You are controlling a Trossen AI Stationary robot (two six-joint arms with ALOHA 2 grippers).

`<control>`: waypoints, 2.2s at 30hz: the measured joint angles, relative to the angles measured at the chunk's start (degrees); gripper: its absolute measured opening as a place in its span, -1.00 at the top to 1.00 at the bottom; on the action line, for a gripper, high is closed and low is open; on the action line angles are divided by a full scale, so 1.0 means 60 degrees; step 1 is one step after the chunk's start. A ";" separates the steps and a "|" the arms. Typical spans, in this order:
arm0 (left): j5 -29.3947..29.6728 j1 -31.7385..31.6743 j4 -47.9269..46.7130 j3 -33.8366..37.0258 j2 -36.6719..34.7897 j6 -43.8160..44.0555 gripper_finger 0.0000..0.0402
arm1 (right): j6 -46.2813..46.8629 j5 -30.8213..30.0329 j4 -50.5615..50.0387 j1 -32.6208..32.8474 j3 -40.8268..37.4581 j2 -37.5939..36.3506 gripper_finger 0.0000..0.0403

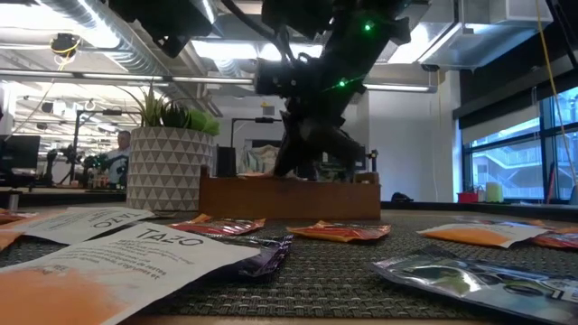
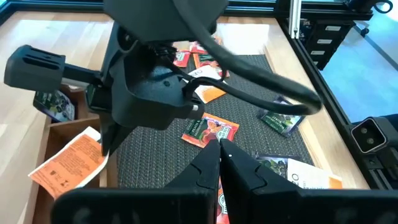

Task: Pick & Place Tea
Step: Put the white tea bag into the middle slot of the wooden organizer

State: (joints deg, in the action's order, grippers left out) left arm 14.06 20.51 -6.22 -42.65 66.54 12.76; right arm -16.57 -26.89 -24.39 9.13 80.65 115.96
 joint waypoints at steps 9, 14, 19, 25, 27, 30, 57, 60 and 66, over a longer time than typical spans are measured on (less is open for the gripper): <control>-0.0004 0.0001 0.0000 0.0000 0.0000 0.0004 0.95 | 0.0336 0.0713 -0.3547 -0.0225 0.2004 0.0014 0.98; -0.0004 0.0000 0.0000 0.0000 0.0000 0.0006 0.97 | 0.0724 0.2169 -0.5791 -0.1014 0.3615 0.0009 0.99; -0.0004 0.0000 0.0000 0.0000 0.0000 0.0006 0.95 | 0.0147 0.2052 -0.6021 -0.1469 0.4030 0.0003 0.99; -0.0004 0.0000 -0.0003 0.0000 0.0000 0.0002 0.96 | -0.0070 0.2521 -0.5564 -0.1842 0.3683 0.0003 0.99; -0.0004 0.0000 -0.0004 0.0000 0.0000 0.0002 0.96 | -0.0123 0.2484 -0.5345 -0.1879 0.3487 0.0003 0.99; -0.0004 0.0000 -0.0005 0.0000 0.0000 0.0002 0.97 | -0.0356 0.2455 -0.5143 -0.1909 0.3167 0.0003 0.99; 0.0000 0.0000 -0.0007 0.0000 0.0000 -0.0005 0.95 | -0.4554 0.1749 -0.4031 -0.1429 0.2894 0.0003 0.94; 0.0000 0.0000 -0.0007 0.0000 0.0000 -0.0015 0.96 | -0.4553 0.1739 -0.4090 -0.1359 0.2894 0.0003 0.97; 0.0000 0.0000 -0.0005 0.0000 0.0000 -0.0246 0.96 | -0.4574 0.0844 -0.4114 -0.1355 0.2894 0.0003 0.95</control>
State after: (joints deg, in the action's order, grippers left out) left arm 14.06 20.51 -6.25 -42.65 66.54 11.29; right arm -44.02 -21.83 -49.08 0.99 98.02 115.98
